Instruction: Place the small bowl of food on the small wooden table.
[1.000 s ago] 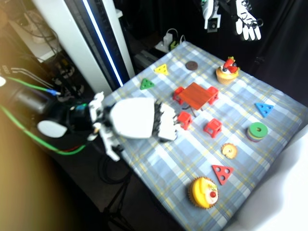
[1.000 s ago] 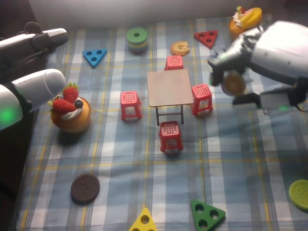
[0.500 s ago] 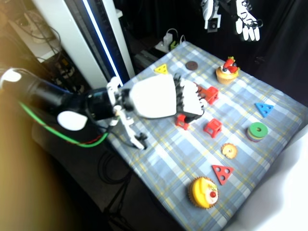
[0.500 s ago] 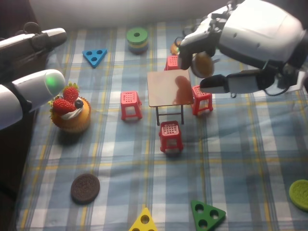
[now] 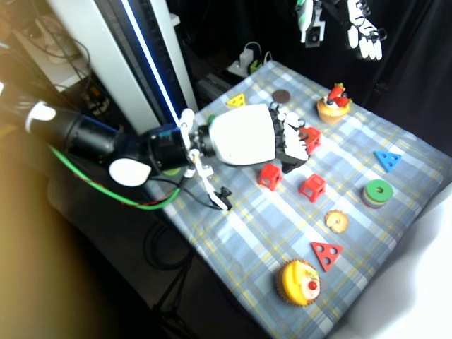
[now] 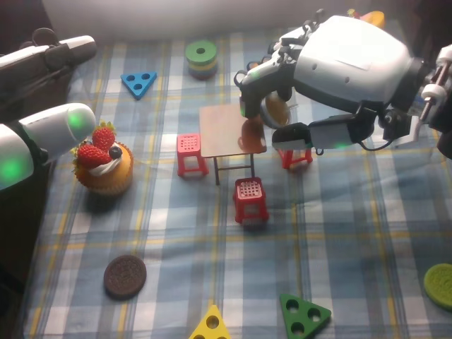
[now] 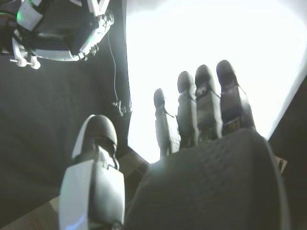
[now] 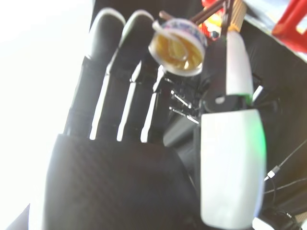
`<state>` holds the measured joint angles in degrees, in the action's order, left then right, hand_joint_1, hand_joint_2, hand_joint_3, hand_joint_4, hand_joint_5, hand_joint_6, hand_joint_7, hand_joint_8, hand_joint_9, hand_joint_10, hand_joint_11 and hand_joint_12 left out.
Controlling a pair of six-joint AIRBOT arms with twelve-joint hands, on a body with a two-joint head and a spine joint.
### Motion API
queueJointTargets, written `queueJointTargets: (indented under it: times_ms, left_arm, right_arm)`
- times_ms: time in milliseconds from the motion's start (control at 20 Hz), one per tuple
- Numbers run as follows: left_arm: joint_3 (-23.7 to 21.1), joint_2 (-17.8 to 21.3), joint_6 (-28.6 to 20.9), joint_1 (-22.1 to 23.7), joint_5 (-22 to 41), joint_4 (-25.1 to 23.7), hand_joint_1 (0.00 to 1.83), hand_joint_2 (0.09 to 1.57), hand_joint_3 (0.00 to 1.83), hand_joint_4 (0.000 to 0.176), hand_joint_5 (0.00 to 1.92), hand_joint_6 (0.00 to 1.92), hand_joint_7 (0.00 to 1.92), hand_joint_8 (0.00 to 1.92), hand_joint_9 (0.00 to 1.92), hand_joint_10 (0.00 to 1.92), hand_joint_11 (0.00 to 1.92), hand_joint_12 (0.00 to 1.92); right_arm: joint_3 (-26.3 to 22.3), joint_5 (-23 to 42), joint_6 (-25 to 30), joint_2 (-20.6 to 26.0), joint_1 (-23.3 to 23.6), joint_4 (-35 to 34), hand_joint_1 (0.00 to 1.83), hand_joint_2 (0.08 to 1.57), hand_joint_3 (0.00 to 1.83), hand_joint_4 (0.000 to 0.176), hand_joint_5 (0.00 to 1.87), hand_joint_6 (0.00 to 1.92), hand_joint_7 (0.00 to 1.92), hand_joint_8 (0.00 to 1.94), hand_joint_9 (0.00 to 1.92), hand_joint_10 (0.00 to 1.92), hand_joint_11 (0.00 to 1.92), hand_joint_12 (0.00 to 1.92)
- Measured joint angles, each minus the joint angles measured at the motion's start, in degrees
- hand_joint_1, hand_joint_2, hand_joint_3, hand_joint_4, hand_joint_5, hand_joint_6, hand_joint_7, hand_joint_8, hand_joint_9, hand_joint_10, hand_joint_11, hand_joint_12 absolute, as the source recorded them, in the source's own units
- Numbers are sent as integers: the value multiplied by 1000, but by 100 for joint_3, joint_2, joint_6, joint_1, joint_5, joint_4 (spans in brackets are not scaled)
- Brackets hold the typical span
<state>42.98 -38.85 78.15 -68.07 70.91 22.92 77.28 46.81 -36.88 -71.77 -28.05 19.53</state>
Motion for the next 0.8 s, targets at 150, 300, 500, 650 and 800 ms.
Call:
queueJointTargets:
  times_ms: [150, 300, 500, 650, 800]
  left_arm:
    - [0, -22, -9, 0, -20, 7, 368, 1146, 0, 170, 389, 1, 332, 2, 236, 3, 0, 305]
    - [0, -28, -13, 0, -66, 4, 384, 1149, 0, 161, 391, 1, 311, 0, 230, 2, 0, 310]
    - [0, -28, -22, 0, -72, -15, 412, 1139, 0, 161, 406, 5, 329, 4, 226, 1, 0, 315]
    - [28, -33, -24, 0, -76, 26, 380, 1152, 3, 157, 417, 4, 355, 9, 238, 5, 0, 315]
    - [39, -33, -24, 11, -85, 4, 321, 1162, 3, 145, 412, 0, 352, 2, 229, 1, 0, 262]
  right_arm:
    - [0, -2, 9, 74, 63, 37, 1233, 1096, 0, 28, 980, 1033, 1041, 920, 850, 1126, 664, 1488]
    - [0, 9, 11, 260, 79, 2, 1231, 1098, 1, 20, 951, 1075, 1058, 891, 819, 1186, 642, 1522]
    - [-7, -13, 9, 337, 258, 39, 1222, 1110, 0, 29, 949, 1044, 1014, 992, 770, 1133, 569, 1497]
    - [-101, -4, 24, 323, 542, 472, 1229, 1112, 1, 3, 912, 1096, 1050, 944, 936, 1095, 835, 1402]
    - [-114, 24, 28, 291, 579, 605, 1227, 1108, 0, 11, 917, 1141, 1061, 881, 902, 1079, 749, 1395]
